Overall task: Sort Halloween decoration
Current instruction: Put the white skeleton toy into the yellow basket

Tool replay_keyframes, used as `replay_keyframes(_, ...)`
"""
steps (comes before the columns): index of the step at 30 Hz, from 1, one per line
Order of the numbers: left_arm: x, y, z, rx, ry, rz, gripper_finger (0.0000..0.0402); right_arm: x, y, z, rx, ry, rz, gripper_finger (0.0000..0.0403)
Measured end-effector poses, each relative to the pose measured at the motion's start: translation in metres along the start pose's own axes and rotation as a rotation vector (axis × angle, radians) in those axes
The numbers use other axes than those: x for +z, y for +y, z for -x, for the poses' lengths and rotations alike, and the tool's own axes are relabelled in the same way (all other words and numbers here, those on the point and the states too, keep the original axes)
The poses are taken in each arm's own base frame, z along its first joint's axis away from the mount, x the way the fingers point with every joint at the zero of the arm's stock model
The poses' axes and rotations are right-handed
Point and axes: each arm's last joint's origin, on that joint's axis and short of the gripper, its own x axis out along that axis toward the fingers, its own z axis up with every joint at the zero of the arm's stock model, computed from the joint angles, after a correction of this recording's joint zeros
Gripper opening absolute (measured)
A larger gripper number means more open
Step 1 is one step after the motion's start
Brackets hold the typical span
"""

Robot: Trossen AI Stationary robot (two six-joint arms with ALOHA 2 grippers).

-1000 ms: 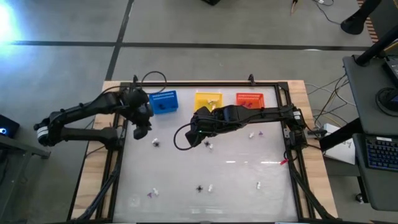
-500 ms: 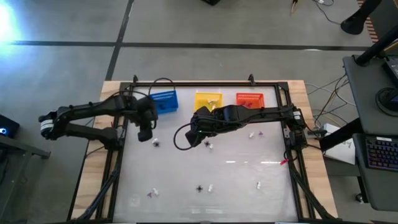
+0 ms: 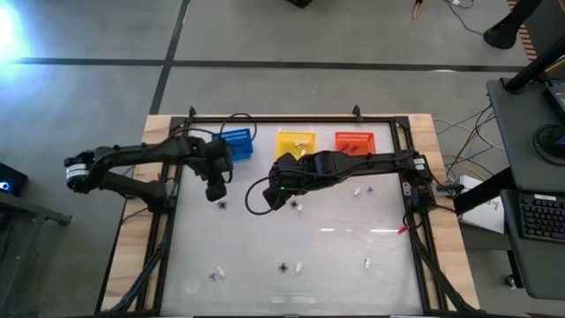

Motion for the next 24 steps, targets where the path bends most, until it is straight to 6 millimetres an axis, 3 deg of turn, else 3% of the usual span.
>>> replay_keyframes(6,-0.008,0.0,-0.011,-0.001,0.008,0.027,0.0096,0.0,0.0,-0.001,-0.003,0.002,0.051,0.0155)
replay_keyframes(16,-0.004,-0.007,-0.031,-0.004,0.105,0.048,0.0096,0.0,0.0,-0.001,-0.004,0.004,0.12,0.0155)
replay_keyframes(20,0.006,-0.008,-0.042,0.005,0.129,0.162,0.0096,0.0,0.0,-0.001,-0.004,0.004,0.138,0.0155)
replay_keyframes(24,0.0,-0.007,-0.057,0.021,0.193,0.236,0.0096,0.0,0.0,-0.001,-0.003,0.004,0.175,0.0155)
